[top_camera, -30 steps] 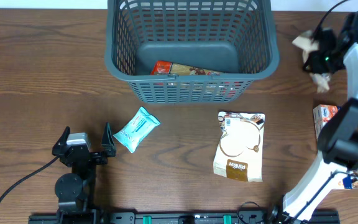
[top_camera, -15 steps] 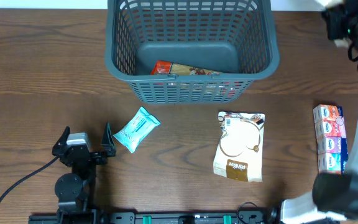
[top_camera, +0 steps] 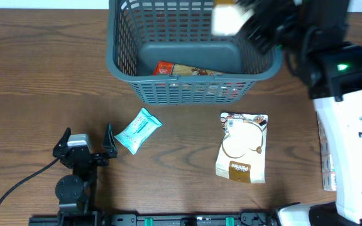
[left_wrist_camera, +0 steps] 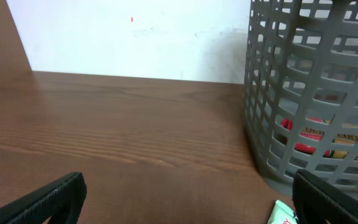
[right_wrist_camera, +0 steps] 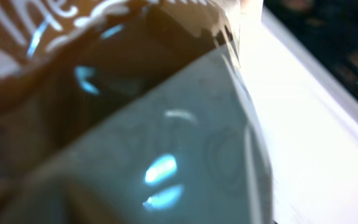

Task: Pack container
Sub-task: 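Carry the snack pouch over the basket and release it inside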

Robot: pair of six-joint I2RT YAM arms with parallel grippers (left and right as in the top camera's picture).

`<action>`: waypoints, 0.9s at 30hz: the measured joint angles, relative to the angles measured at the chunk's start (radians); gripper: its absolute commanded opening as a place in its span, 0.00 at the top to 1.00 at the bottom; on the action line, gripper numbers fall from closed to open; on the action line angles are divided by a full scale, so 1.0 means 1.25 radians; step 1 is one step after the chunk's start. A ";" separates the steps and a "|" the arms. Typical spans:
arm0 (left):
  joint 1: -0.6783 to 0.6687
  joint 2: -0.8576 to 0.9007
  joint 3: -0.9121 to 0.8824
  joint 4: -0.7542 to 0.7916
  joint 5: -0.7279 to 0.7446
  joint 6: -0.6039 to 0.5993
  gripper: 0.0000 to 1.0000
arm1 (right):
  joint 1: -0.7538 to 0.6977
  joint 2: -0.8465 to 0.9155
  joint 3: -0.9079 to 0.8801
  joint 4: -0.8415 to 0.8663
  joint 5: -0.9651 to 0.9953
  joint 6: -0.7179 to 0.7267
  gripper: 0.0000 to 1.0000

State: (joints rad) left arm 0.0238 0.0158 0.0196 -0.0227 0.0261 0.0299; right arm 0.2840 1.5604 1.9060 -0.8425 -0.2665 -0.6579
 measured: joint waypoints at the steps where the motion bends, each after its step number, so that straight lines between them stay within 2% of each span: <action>1: 0.000 0.000 0.000 0.000 0.000 0.000 0.01 | 0.018 0.002 0.000 -0.013 -0.004 -0.022 0.99; 7: 0.000 0.000 0.000 0.000 0.000 0.000 0.01 | 0.048 0.024 0.024 -0.115 -0.013 -0.096 0.99; 12: 0.000 0.000 0.000 0.000 0.000 0.000 0.01 | 0.047 0.107 0.135 -0.219 -0.008 -0.116 0.99; 20: 0.000 0.000 0.000 0.000 0.000 -0.003 0.01 | 0.042 0.258 0.329 -0.265 0.011 -0.118 0.99; 27: 0.000 0.000 0.000 0.000 0.000 -0.003 0.01 | 0.025 0.339 0.376 -0.306 0.010 -0.119 0.95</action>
State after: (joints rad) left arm 0.0238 0.0158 0.0196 -0.0227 0.0265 0.0265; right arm 0.3149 1.9842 2.3760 -1.2251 -0.2539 -0.8062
